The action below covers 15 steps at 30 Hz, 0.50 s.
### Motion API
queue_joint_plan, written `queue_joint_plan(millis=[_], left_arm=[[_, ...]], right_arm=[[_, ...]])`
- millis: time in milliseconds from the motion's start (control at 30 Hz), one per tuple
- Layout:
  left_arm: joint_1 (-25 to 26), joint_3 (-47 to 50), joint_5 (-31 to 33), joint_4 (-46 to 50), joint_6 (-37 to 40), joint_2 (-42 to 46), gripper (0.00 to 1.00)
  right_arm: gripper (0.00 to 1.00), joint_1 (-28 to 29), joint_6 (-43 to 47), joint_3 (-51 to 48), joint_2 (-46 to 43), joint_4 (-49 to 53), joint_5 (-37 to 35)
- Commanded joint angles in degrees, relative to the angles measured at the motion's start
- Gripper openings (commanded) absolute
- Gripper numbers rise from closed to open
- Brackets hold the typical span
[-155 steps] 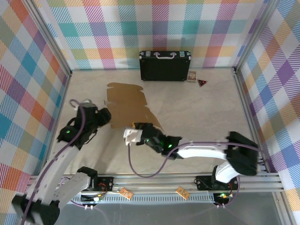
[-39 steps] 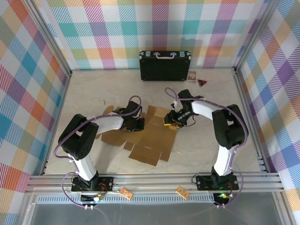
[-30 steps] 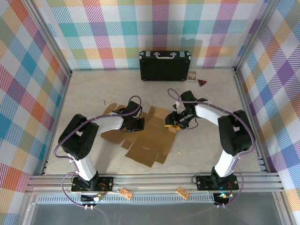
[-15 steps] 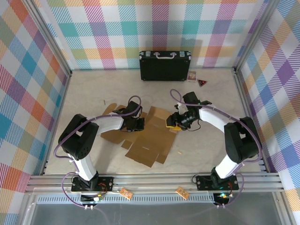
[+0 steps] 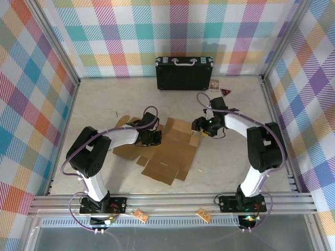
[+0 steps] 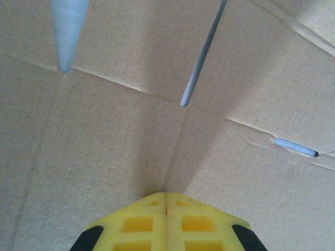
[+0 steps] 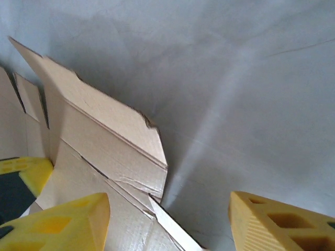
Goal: Fold the paper box
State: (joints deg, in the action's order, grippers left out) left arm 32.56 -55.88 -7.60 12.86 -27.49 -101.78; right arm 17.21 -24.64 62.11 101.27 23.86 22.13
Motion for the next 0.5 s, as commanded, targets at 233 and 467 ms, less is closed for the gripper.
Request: queue_joint_plan(millis=[233,467], left_arm=[[-0.3,1.8,6.0,7.3,-1.3,-6.3,0.0],[-0.2,1.6,5.0,7.2,-1.6,-6.8,0.0]], right_arm=[[0.55,8.4,5.3,-2.9,-6.5,-1.2,6.2],[0.5,9.5,5.0,-8.7,-5.9,-3.9,8.7]])
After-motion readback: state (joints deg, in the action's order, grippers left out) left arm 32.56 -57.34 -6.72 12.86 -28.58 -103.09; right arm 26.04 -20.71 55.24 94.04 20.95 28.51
